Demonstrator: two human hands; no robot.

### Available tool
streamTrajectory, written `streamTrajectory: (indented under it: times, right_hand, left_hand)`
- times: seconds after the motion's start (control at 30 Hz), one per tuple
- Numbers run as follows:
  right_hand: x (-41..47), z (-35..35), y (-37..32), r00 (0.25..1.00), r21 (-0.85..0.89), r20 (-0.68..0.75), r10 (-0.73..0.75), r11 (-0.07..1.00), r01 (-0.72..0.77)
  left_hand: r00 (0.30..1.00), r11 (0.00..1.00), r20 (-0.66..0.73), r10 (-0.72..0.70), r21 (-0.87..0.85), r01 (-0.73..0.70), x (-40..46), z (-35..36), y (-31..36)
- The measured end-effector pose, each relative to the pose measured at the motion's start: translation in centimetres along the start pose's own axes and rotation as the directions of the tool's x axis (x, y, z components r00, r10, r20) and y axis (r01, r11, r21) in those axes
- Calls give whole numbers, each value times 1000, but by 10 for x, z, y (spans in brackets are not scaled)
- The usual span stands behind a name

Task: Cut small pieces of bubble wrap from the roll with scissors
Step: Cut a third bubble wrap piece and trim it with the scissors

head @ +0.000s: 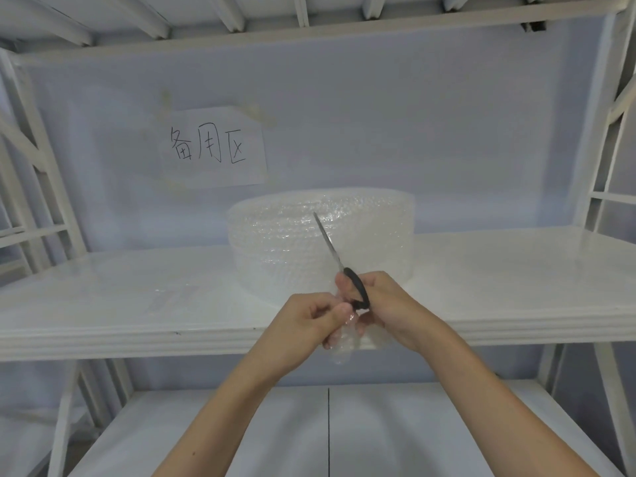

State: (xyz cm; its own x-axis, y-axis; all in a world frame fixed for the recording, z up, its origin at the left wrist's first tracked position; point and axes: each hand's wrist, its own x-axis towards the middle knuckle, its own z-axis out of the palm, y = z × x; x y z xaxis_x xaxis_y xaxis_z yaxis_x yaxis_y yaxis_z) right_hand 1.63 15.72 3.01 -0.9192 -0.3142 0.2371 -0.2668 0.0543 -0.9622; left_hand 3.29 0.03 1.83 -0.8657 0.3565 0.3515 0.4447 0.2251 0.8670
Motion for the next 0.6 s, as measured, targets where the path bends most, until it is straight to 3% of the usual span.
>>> streamTrajectory:
  times: [0.3,0.43,0.6]
  right_hand:
    - [-14,-11,-13,991,-50,-82,-108,993,104]
    - [-19,-13,-14,997,-46,-23,-69,997,68]
    - [-22,-19,-8,991,3,124,45,999,-45]
  left_hand:
    - [997,993,-70,-28,-113,20,-6,-8,-3]
    - [1000,995,13,-10,-101,11,-8,0,1]
    - [1000,991,10,5,-131,-4,-10,4,3]
